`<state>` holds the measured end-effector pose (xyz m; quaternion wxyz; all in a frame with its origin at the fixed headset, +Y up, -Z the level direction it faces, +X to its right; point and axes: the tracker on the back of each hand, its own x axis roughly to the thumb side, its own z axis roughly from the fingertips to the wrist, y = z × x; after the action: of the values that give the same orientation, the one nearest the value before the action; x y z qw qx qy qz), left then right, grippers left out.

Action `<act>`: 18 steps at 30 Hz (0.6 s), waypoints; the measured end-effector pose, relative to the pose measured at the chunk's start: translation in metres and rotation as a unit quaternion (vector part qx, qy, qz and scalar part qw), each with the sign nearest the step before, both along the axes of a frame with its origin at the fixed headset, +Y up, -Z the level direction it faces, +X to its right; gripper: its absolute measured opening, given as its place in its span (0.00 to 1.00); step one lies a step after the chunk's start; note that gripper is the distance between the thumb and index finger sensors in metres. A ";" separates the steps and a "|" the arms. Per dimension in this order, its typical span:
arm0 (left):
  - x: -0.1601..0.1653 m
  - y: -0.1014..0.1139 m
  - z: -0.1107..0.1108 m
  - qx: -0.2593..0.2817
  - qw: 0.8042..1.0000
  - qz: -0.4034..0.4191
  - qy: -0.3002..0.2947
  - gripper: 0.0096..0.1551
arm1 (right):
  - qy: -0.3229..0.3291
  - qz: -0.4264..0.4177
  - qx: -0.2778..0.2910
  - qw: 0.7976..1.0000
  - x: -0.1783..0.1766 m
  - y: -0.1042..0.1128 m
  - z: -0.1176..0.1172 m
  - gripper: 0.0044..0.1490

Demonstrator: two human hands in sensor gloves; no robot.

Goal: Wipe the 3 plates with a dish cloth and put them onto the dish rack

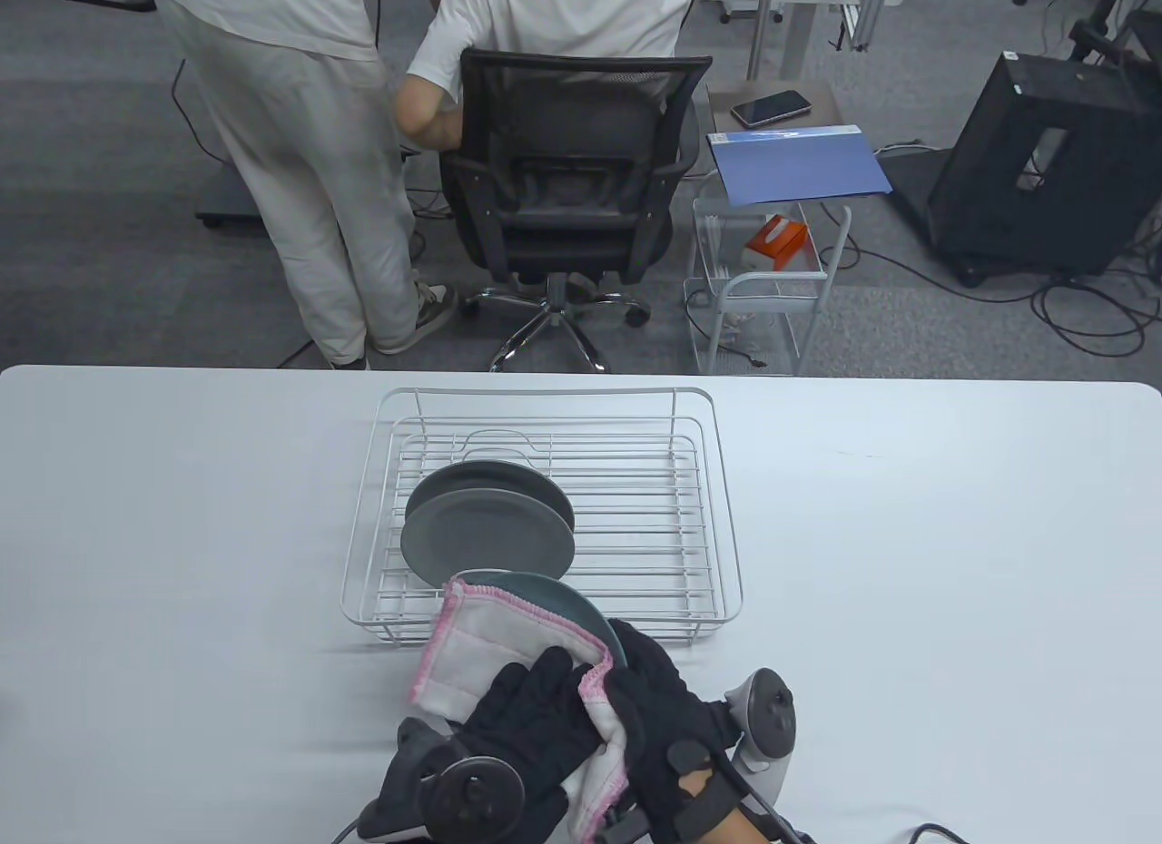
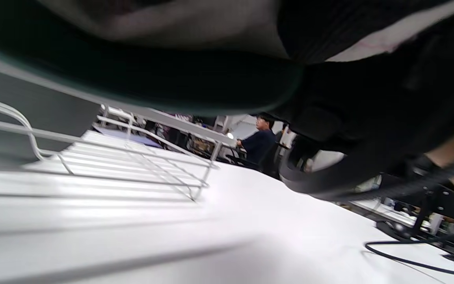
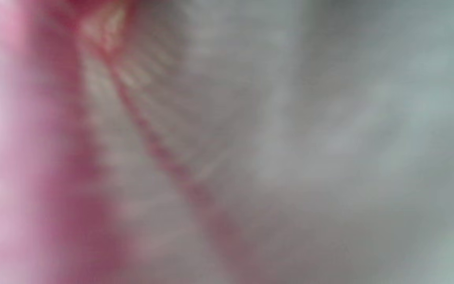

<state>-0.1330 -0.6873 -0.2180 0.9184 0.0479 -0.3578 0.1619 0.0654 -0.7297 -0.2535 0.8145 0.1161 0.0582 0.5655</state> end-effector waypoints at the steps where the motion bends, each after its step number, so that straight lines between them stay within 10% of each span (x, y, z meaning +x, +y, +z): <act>1: -0.002 0.001 -0.001 0.006 1.000 0.002 0.007 0.31 | 0.010 0.004 0.003 1.000 -0.001 0.001 0.000 0.37; 18: -0.034 0.006 -0.017 0.022 0.994 0.023 0.108 0.32 | -0.008 0.039 0.020 0.999 0.008 0.009 0.000 0.37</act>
<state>-0.1667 -0.6817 -0.2347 0.9466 0.0934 -0.2585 0.1685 0.0729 -0.7208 -0.2533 0.7897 0.1261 0.0450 0.5987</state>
